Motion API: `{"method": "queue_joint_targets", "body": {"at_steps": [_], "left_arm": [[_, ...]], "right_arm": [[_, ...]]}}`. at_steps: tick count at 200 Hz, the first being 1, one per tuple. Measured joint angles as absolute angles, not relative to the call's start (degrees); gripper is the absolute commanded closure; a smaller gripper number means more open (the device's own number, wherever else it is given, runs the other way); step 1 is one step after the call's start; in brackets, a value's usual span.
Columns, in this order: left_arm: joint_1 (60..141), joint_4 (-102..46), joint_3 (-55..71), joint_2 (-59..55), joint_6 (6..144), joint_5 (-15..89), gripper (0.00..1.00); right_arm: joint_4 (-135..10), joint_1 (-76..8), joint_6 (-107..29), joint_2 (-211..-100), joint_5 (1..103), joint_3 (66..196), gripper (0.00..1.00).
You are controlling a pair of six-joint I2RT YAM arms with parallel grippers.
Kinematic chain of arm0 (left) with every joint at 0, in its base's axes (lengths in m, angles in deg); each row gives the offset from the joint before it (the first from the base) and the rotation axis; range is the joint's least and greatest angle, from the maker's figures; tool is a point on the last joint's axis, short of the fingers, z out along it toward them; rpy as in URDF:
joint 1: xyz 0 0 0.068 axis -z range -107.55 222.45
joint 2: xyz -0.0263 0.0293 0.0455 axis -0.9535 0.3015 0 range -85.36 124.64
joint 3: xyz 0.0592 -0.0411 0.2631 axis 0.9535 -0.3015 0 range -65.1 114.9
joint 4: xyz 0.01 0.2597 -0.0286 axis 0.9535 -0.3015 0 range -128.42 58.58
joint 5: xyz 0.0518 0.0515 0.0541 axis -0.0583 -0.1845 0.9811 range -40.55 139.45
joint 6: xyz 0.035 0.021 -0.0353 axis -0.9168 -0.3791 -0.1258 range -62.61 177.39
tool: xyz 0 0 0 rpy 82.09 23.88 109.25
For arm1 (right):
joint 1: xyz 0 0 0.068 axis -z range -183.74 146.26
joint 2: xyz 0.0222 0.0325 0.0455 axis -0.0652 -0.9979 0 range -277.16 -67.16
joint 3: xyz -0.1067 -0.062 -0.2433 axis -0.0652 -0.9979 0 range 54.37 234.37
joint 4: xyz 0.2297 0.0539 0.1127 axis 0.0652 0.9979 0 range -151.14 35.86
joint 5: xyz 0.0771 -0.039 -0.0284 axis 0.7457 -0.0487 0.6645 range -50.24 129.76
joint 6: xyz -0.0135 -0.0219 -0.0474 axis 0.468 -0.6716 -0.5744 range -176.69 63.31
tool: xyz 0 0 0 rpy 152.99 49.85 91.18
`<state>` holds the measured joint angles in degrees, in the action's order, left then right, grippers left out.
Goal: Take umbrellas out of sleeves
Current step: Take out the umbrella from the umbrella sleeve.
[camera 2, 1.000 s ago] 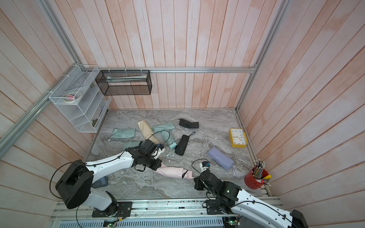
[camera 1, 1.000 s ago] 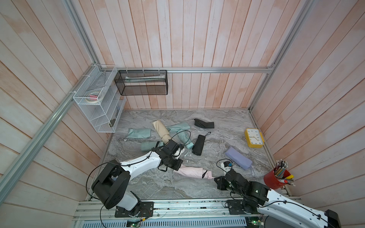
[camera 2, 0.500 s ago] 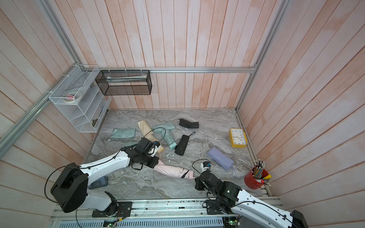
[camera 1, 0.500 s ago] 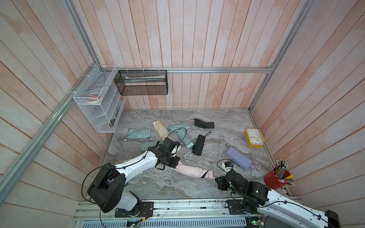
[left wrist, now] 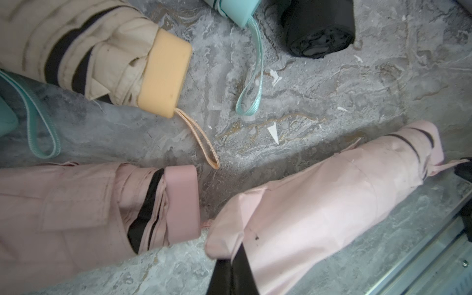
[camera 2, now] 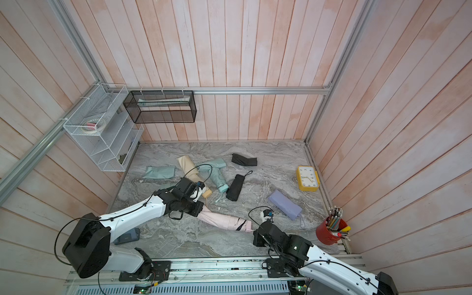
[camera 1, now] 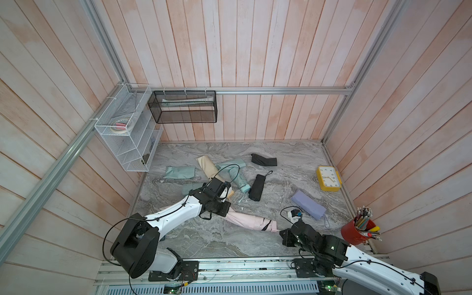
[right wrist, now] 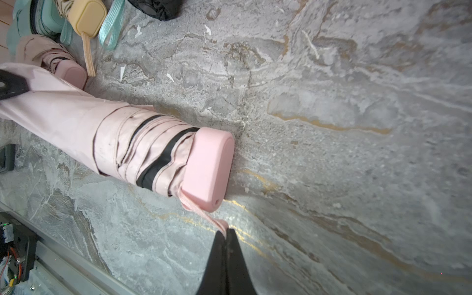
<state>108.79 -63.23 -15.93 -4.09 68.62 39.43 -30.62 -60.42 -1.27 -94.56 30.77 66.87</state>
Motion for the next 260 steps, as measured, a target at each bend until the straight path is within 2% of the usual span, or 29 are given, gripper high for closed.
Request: {"method": "queue_joint_targets", "body": {"at_steps": [260], "left_arm": [[106.5,-64.96,-16.17,-10.56,69.03,42.01,1.0]], "right_arm": [[-29.35,-60.42,0.61,-94.03,30.18,66.87,1.0]]}}
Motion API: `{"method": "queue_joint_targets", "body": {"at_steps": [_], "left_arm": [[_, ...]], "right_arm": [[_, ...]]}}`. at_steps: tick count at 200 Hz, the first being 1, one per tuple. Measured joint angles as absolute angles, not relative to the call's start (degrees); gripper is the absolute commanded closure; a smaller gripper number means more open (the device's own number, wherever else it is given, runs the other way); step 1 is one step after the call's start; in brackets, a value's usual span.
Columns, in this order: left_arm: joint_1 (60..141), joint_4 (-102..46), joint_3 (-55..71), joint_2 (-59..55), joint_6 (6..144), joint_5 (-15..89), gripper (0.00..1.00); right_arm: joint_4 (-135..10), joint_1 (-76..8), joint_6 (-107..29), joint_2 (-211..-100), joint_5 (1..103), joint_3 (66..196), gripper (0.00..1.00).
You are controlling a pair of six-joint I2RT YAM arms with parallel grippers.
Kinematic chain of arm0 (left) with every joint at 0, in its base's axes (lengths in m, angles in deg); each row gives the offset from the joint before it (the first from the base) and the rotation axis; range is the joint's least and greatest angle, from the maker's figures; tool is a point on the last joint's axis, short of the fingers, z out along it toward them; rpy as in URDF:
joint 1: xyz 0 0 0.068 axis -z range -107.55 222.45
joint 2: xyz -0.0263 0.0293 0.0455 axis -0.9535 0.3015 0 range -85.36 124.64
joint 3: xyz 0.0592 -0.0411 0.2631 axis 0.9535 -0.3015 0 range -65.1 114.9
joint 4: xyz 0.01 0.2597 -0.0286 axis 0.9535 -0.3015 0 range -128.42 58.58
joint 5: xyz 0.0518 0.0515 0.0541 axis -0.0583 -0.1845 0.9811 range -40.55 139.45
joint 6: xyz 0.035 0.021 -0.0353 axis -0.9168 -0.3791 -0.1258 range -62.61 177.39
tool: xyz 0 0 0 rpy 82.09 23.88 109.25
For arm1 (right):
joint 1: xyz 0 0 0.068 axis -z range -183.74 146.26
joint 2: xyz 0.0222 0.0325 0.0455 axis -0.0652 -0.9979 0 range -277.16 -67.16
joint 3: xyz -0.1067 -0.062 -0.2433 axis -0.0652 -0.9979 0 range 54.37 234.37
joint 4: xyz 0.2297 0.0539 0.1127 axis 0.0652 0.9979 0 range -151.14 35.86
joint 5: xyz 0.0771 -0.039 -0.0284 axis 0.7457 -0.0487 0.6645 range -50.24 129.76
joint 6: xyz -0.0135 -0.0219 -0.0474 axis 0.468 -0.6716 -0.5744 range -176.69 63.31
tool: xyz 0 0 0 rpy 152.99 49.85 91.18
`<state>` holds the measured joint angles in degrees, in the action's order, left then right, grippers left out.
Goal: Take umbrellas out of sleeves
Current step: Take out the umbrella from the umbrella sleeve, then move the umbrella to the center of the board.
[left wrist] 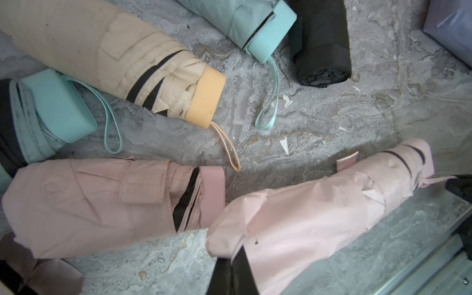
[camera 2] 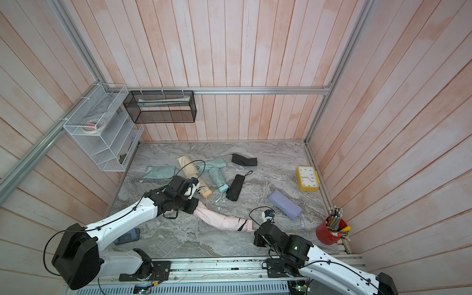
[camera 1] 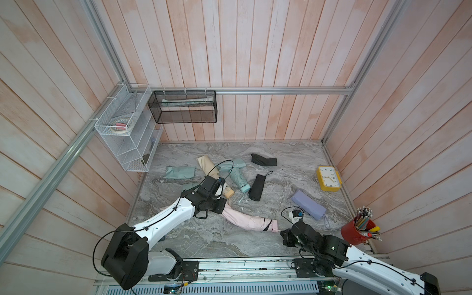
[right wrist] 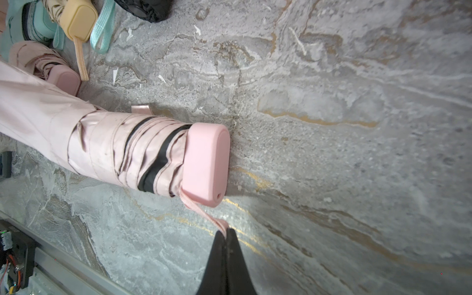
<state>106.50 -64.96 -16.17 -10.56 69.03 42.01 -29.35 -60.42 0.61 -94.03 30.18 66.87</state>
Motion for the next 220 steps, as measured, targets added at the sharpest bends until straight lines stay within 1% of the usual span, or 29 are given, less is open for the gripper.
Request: {"method": "queue_joint_targets", "body": {"at_steps": [61,92,115,120,127,168,220], "left_arm": [[106.1,-64.46,-16.63,-16.37,69.66,41.18,1.0],[106.1,-64.87,-16.63,-20.98,70.19,40.43,1.0],[106.1,-65.29,-16.65,-25.75,71.04,39.65,1.0],[106.1,-65.29,-16.7,-26.84,71.35,39.36,1.0],[106.1,-65.29,-16.76,-28.26,71.74,38.97,1.0],[106.1,-65.25,-17.68,-33.16,73.58,36.35,1.0],[106.1,-64.98,-19.45,-36.46,75.04,34.71,1.0]], "right_arm": [[-27.6,-60.42,2.03,-94.25,30.16,68.05,1.0],[-26.9,-60.42,1.99,-97.27,29.77,69.99,1.0],[-26.86,-60.42,0.52,-101.88,29.15,73.29,0.65],[-26.95,-60.42,-0.24,-103.15,29.09,74.19,0.59],[-27.1,-60.42,-1.14,-104.76,29.04,75.39,0.55],[-32.48,-60.27,-7.37,-115.54,30.46,80.55,0.45],[-36.8,-60.45,-13.53,-134.2,31.14,89.9,0.43]]}}
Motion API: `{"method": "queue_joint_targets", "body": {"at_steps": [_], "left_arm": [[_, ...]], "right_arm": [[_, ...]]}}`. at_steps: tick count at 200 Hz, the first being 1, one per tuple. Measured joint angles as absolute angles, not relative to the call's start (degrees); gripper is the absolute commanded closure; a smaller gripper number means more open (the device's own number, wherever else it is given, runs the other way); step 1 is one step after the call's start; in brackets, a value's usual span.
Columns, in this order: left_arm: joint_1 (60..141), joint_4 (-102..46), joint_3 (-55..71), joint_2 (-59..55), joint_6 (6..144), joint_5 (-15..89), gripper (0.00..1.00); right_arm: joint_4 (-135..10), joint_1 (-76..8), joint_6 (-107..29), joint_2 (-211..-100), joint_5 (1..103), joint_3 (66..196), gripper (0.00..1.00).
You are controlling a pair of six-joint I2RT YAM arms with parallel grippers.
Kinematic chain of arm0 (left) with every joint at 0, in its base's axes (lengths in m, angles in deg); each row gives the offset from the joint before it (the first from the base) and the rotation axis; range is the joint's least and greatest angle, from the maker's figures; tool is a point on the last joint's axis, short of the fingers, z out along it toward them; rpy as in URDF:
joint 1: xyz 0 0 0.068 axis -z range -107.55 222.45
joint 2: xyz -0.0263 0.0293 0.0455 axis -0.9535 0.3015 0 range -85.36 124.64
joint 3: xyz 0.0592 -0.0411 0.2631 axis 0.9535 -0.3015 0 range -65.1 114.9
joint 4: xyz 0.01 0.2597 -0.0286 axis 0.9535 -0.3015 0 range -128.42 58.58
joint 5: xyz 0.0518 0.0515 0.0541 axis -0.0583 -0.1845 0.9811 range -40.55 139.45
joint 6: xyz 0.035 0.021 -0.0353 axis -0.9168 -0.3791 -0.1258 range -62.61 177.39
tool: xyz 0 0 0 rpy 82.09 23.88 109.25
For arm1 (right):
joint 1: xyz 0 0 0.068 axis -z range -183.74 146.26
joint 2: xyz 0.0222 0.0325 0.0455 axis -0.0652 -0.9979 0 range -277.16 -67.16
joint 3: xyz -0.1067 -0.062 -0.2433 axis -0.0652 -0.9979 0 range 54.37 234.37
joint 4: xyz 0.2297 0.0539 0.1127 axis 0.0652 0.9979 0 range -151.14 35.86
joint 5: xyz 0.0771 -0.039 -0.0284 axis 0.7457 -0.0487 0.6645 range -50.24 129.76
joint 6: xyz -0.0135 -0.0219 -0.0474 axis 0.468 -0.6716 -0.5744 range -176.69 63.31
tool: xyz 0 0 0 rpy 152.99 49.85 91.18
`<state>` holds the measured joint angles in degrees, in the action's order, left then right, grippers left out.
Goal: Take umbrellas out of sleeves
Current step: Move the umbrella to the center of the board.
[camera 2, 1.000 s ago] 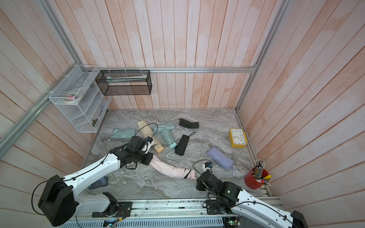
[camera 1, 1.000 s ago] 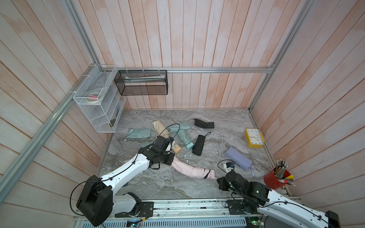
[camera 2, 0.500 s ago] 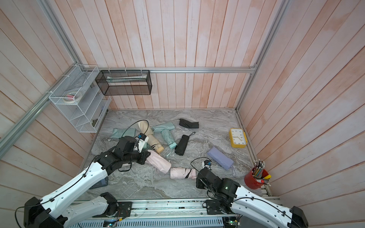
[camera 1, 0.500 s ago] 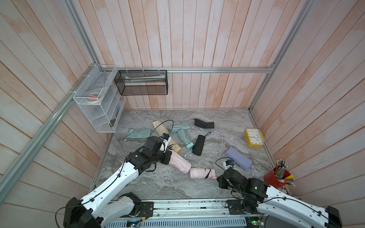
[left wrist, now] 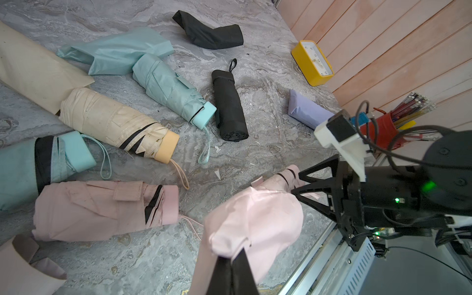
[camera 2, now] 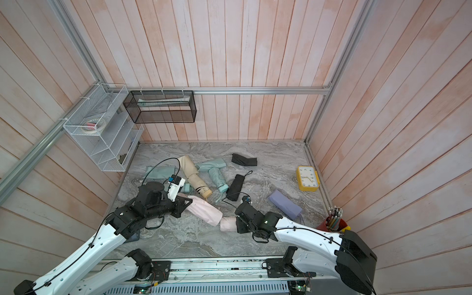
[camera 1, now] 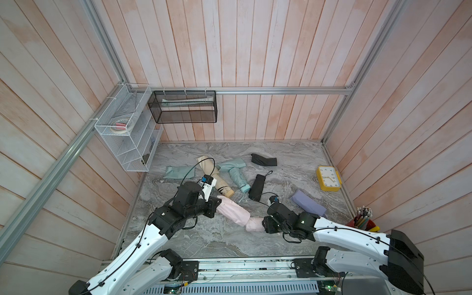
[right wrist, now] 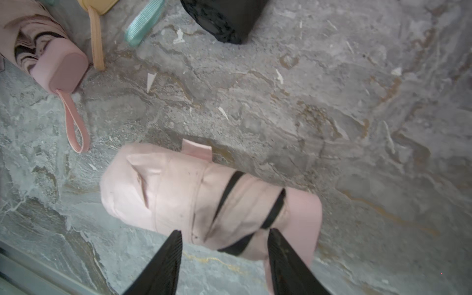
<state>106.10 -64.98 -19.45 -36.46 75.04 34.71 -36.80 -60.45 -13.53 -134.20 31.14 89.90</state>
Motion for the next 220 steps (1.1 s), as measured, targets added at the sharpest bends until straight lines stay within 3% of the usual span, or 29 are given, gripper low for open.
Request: {"method": "queue_joint_targets", "body": {"at_steps": [43,74,127,179,220], "left_arm": [[106.1,-64.83,-19.58,-37.05,75.22,34.66,1.0],[106.1,-64.79,-19.84,-37.03,75.22,34.4,1.0],[106.1,-64.06,-19.93,-36.46,75.22,33.26,1.0],[106.1,-63.56,-20.24,-35.96,75.22,32.87,1.0],[106.1,-63.5,-20.28,-36.04,75.22,32.7,1.0]], "right_arm": [[-38.97,-60.16,-14.93,-146.2,31.05,95.76,0.43],[-41.55,-58.0,-14.49,-148.7,31.78,95.91,0.44],[-42.92,-49.25,-14.08,-141.96,33.66,89.57,0.44],[-41.24,-49.78,-16.9,-133.99,37.09,88.31,0.44],[-41.55,-55.16,-19.17,-130.03,38.68,86.23,0.27]]}}
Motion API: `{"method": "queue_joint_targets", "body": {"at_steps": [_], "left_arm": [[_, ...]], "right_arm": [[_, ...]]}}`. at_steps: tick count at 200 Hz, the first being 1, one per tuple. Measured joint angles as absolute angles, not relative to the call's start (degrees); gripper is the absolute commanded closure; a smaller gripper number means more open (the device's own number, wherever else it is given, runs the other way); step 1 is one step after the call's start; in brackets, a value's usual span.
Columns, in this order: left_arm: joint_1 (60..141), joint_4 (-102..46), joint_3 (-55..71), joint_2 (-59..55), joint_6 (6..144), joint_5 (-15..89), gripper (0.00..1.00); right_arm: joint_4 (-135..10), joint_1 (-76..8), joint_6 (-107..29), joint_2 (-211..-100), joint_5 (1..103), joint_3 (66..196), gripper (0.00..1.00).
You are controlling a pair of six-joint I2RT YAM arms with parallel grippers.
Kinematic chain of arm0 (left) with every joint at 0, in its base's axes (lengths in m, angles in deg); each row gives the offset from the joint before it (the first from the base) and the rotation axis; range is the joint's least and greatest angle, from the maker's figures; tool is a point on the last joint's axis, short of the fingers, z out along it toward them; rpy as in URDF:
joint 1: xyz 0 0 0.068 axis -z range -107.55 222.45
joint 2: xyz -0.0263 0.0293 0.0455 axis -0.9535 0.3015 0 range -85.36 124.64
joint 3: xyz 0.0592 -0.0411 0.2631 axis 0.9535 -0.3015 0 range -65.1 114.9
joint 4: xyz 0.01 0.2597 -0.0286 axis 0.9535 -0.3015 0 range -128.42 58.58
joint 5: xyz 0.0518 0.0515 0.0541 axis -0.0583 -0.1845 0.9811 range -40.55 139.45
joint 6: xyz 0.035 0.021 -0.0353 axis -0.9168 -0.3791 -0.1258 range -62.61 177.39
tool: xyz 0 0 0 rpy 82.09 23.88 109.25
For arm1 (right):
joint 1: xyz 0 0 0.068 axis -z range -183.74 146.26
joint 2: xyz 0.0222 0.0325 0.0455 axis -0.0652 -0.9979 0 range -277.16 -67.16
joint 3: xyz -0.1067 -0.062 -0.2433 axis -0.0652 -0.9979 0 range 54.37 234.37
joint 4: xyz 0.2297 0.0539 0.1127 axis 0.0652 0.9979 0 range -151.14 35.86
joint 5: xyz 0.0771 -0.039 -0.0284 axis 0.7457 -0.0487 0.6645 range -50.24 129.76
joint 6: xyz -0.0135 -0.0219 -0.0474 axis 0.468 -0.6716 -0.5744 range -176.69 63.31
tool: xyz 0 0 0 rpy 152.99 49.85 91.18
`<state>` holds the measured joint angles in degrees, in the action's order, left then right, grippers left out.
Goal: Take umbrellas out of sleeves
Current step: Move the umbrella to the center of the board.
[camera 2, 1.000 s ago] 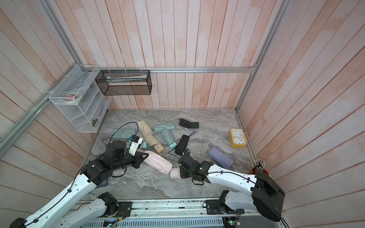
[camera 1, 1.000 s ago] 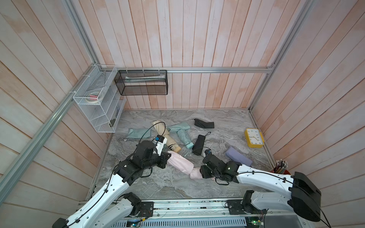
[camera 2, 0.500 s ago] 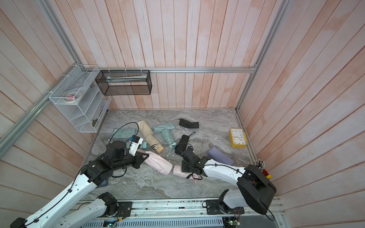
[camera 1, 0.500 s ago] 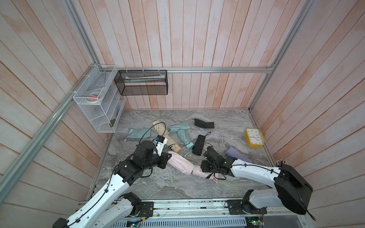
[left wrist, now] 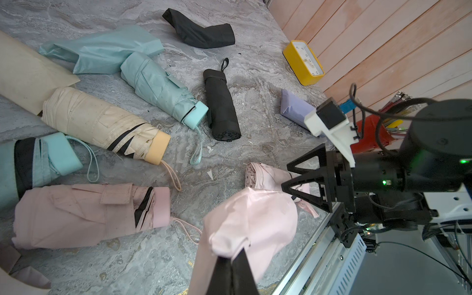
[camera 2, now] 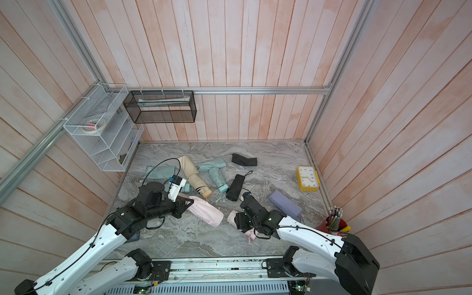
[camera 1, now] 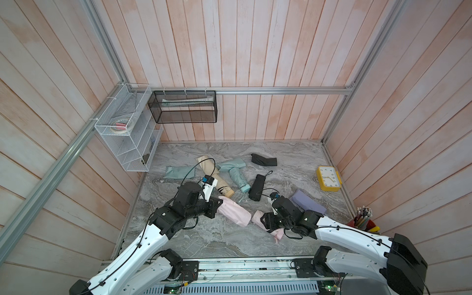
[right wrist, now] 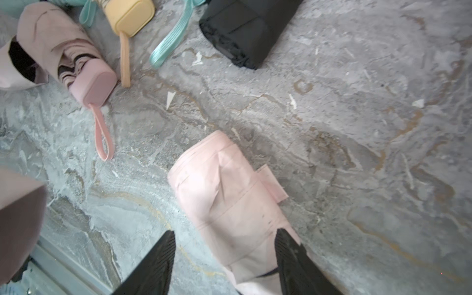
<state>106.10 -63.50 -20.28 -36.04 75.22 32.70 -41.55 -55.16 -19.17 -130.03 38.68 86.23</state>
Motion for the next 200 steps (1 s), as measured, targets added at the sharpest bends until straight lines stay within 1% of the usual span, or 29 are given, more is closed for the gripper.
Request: {"method": "queue_joint_targets", "body": {"at_steps": [33,77,124,132,146,167,187,200], "left_arm": [[106.1,-63.34,-20.57,-36.11,75.22,32.52,1.0],[106.1,-63.13,-21.09,-36.87,75.22,32.5,1.0],[106.1,-63.1,-21.09,-36.9,75.22,32.48,1.0],[106.1,-63.1,-21.11,-36.9,75.22,32.48,1.0],[106.1,-63.08,-21.13,-36.9,75.22,32.48,1.0],[106.1,-63.06,-21.13,-36.9,75.22,32.24,1.0],[106.1,-63.02,-21.16,-36.9,75.22,31.95,1.0],[106.1,-62.84,-21.18,-36.9,75.22,31.84,1.0]], "right_arm": [[-41.57,-57.3,-21.05,-135.91,37.13,87.39,0.23],[-41.15,-57.6,-22.34,-142.14,33.44,90.67,0.23],[-40.89,-57.71,-22.41,-144.59,32.56,91.52,0.24],[-40.94,-57.71,-22.38,-144.72,32.52,91.52,0.26],[-40.87,-57.71,-22.21,-144.72,32.28,91.52,0.35],[-40.74,-57.76,-21.2,-144.43,31.38,91.52,0.56],[-40.26,-57.63,-20.11,-142.68,30.22,91.5,0.64],[-39.62,-56.93,-19.35,-141.46,29.94,91.1,0.65]]}}
